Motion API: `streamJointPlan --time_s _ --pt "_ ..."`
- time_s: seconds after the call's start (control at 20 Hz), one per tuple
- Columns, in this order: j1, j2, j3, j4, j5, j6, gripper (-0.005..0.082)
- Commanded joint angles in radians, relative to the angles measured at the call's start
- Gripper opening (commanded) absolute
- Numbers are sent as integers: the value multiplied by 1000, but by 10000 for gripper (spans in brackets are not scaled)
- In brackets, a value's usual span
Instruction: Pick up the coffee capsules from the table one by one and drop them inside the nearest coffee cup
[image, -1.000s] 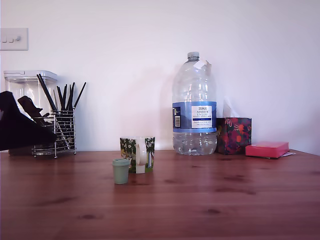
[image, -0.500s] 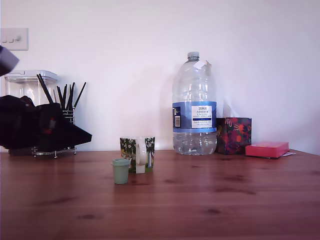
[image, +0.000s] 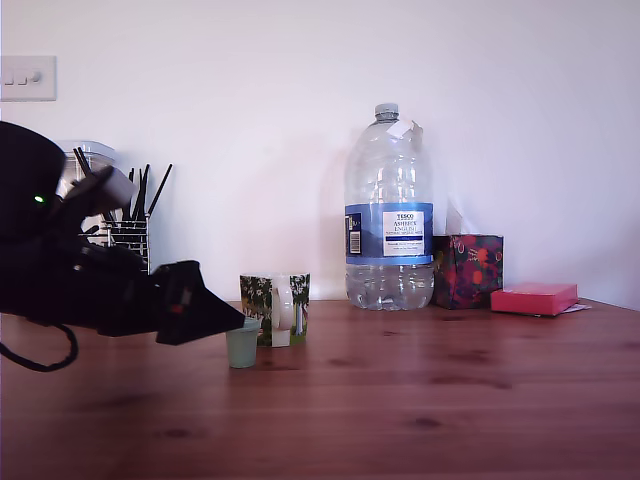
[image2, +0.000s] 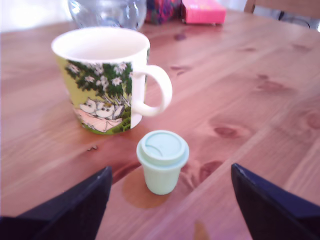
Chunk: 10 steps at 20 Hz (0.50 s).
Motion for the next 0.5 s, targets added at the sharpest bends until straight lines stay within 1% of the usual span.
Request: streamJointPlan --time_s 0.0,0.2,0.35,0.45 --pt "-11 49 41 -62 7 28 693" --pt "-29 98 156 -226 6 67 692" --pt "-29 105 216 -307 6 75 683" --pt "-29 110 243 -342 6 77 604"
